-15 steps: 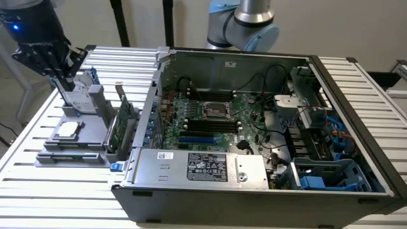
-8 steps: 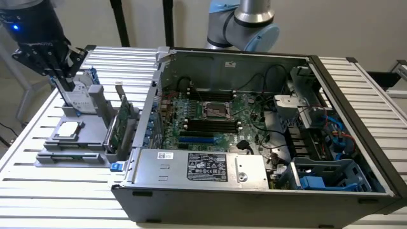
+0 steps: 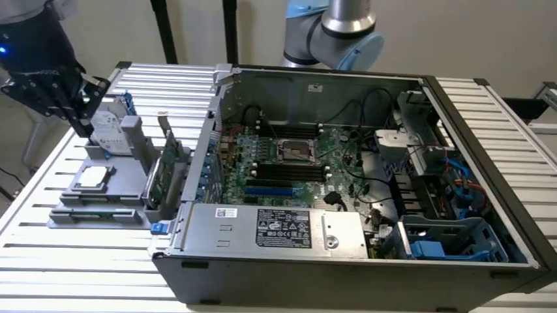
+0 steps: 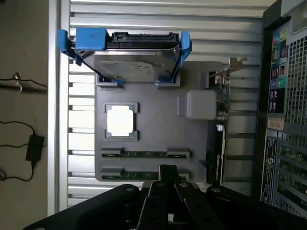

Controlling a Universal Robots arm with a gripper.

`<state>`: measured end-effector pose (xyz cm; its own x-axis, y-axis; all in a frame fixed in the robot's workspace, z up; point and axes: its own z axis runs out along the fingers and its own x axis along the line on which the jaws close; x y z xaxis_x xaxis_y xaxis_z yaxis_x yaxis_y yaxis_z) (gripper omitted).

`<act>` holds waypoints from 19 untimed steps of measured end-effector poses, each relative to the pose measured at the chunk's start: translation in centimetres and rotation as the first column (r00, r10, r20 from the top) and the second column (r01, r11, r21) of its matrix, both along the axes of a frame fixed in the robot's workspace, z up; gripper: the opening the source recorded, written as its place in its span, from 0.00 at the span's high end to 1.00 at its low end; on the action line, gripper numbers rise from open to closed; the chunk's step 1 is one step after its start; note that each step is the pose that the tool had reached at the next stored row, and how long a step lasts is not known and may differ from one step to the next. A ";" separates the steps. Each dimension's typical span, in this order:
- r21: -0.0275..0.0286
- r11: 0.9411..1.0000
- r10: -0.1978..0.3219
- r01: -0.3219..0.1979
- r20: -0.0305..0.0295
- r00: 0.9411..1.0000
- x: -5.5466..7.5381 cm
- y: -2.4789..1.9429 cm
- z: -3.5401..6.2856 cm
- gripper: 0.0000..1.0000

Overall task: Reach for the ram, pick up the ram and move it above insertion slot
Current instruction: 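Reach for the ram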

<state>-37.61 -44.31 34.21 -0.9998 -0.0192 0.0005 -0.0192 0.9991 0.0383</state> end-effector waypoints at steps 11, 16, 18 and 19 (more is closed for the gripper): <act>0.000 1.000 0.000 0.000 -0.004 1.000 -0.3 -3.57 -0.41 0.89; -0.001 1.000 0.025 -0.025 -0.004 1.000 -0.3 -3.58 -0.43 0.89; -0.001 0.998 0.063 -0.063 -0.004 0.998 -0.3 -3.58 -0.43 0.89; -0.001 0.997 0.081 -0.081 -0.004 0.997 -0.3 -3.58 -0.43 0.89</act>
<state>-37.95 -47.89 33.78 -0.9950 -0.0996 0.0050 -0.0994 0.9944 0.0372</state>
